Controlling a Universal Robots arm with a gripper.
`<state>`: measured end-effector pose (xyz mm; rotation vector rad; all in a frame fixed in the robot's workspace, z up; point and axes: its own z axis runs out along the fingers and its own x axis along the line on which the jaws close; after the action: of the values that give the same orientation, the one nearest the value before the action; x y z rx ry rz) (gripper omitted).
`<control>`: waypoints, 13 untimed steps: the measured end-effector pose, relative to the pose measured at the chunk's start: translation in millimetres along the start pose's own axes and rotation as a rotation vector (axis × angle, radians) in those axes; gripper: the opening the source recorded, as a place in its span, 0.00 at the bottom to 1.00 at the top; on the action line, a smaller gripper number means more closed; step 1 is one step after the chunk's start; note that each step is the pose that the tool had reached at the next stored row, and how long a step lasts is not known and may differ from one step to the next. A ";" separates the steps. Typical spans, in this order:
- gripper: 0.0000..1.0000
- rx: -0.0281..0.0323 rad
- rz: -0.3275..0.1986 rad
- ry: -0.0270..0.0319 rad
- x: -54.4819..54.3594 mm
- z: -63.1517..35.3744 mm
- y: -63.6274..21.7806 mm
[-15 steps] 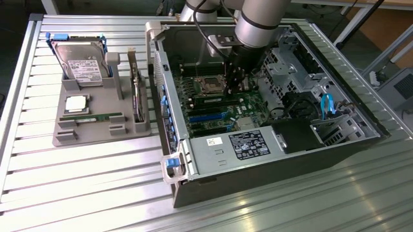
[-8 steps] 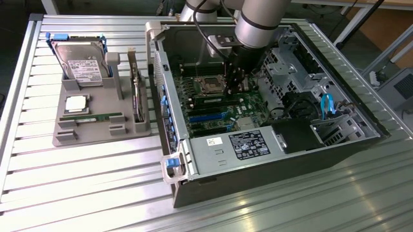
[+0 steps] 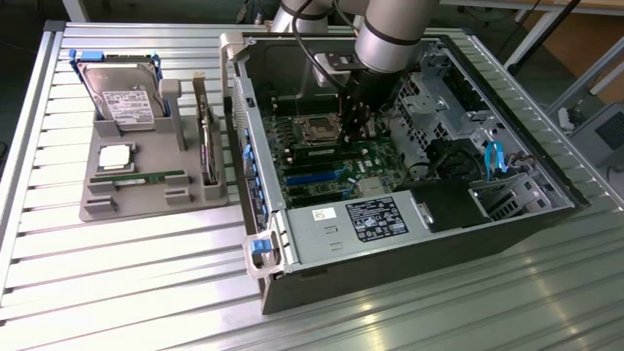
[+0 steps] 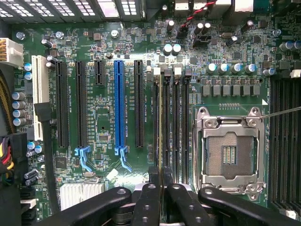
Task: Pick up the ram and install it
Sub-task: 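Insert the ram into the slot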
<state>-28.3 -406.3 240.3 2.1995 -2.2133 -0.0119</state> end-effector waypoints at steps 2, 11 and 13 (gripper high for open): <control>0.11 -0.0008 -0.004 0.0001 0.0 0.0 -0.6; 0.11 -0.0017 -0.005 0.0003 0.0 -0.9 -0.6; 0.11 -0.0017 -0.005 0.0002 0.0 -0.6 -0.7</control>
<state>-27.7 -406.3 240.9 2.2042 -2.2067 -0.0136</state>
